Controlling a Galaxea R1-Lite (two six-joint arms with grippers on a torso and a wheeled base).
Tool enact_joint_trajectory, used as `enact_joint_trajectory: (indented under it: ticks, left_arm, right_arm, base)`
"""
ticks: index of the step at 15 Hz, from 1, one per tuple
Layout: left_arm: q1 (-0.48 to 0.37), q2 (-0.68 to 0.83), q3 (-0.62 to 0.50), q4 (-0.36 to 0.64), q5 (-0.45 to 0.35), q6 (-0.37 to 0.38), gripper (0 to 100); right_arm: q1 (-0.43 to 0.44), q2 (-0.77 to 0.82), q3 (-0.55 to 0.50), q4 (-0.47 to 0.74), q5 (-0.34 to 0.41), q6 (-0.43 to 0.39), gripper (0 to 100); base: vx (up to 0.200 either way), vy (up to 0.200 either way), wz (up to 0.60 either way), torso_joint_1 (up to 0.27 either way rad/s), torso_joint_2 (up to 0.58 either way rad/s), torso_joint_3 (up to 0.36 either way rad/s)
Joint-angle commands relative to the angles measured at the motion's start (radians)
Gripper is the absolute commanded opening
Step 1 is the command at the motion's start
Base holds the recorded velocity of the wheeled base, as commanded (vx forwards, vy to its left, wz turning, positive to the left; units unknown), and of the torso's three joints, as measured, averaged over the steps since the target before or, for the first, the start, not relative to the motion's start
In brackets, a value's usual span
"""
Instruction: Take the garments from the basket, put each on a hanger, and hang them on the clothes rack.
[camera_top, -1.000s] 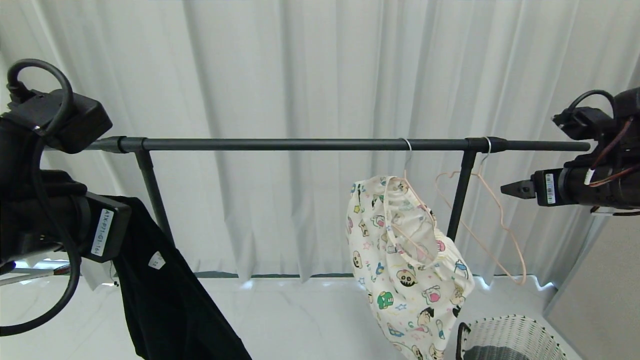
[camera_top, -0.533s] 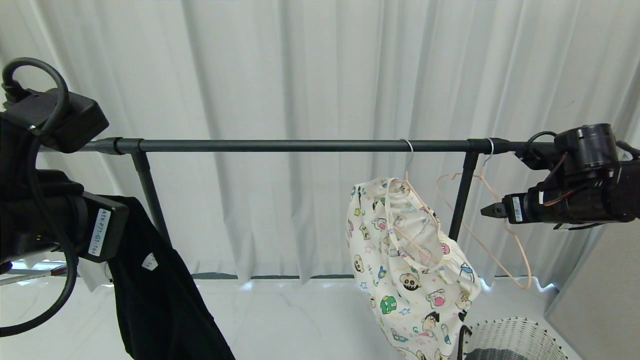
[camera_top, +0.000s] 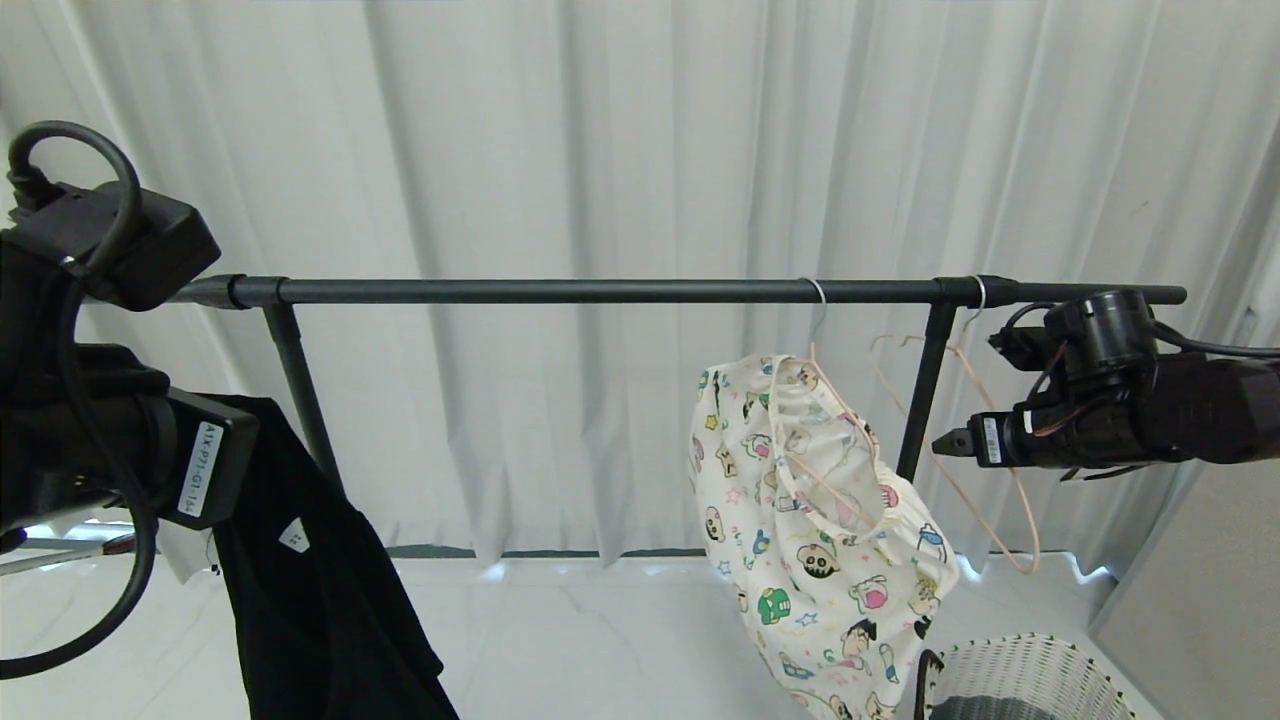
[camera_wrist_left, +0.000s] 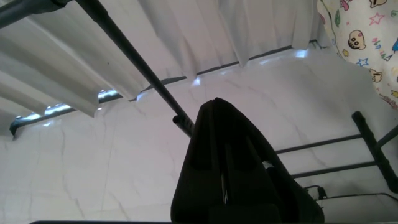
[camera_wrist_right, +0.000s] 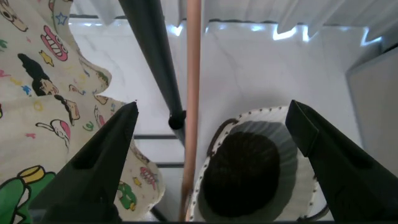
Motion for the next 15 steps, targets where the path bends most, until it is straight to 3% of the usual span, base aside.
enact_joint_trajectory:
  ticks: [1,9,13,15]
  left_arm:
    - [0.0,0.004,0.0,0.0,0.0,0.0,0]
    - [0.0,-0.002,0.005,0.0,0.0,0.0,0]
    - [0.002,-0.013,0.012,0.0,0.0,-0.001,0]
    - [0.002,-0.026,0.02,0.0,0.0,0.0,0]
  right_arm:
    - [0.001,0.005,-0.002,0.0,0.0,0.004,0]
    - [0.001,-0.044,-0.001,0.0,0.0,0.015,0]
    - [0.001,-0.14,0.004,0.011,0.0,0.016,0]
    - [0.004,-0.224,0.059,0.034,0.0,0.013,0]
  base:
    - [0.0,0.0,0.0,0.0,0.0,0.0]
    - [0.0,0.0,0.0,0.0,0.0,0.0]
    - [0.0,0.0,0.0,0.0,0.0,0.0]
    - [0.0,0.0,0.0,0.0,0.0,0.0]
